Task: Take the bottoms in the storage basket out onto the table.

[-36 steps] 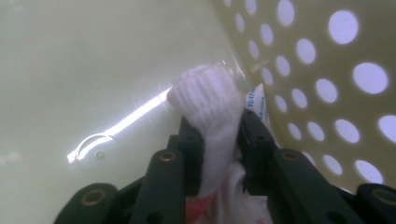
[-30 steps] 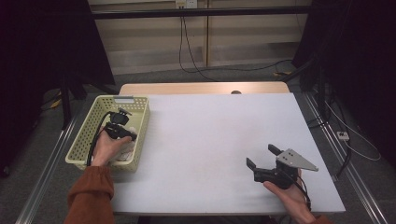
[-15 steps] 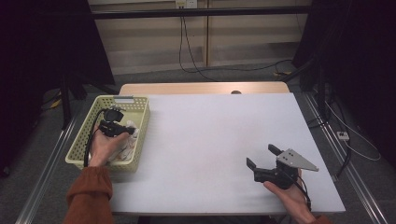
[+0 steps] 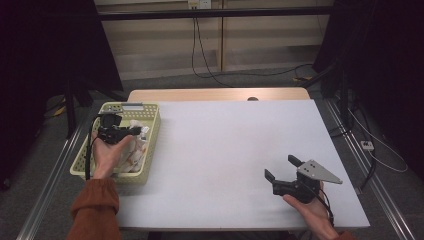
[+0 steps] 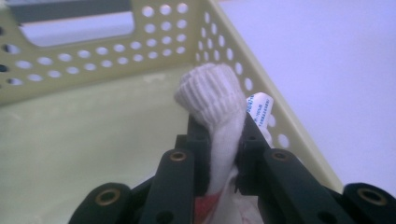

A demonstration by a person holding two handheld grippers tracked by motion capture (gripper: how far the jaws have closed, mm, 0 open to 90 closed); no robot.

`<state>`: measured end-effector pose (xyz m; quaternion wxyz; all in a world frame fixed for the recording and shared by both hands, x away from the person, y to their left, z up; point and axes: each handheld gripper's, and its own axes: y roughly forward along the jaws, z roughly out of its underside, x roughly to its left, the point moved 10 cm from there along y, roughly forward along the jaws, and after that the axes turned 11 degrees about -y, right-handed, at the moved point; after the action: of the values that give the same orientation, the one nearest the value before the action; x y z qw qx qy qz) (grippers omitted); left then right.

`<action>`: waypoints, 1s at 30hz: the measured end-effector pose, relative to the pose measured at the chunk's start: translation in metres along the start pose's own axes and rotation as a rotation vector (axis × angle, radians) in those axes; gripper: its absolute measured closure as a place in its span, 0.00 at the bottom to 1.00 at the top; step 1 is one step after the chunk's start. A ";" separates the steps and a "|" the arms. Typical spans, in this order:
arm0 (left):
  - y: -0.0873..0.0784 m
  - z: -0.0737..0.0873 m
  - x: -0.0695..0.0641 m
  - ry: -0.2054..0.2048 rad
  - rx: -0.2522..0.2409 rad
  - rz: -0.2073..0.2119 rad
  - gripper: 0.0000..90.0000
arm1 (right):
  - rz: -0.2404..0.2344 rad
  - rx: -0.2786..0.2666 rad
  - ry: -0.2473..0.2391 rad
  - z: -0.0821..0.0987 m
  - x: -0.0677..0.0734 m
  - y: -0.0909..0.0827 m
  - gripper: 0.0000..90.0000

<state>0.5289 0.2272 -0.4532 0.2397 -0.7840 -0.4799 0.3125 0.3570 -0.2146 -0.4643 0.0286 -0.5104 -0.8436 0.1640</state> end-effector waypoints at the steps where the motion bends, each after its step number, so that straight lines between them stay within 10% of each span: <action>1: -0.001 -0.001 0.001 -0.004 -0.007 0.002 0.89 | 0.000 -0.001 -0.001 0.000 0.000 0.000 0.06; 30: -0.037 -0.033 -0.003 0.011 -0.292 0.005 0.89 | 0.003 -0.003 0.004 0.000 -0.001 -0.001 0.06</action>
<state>0.5287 0.2380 -0.4047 0.1249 -0.8134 -0.5170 0.2357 0.3565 -0.2158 -0.4634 0.0293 -0.5121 -0.8430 0.1617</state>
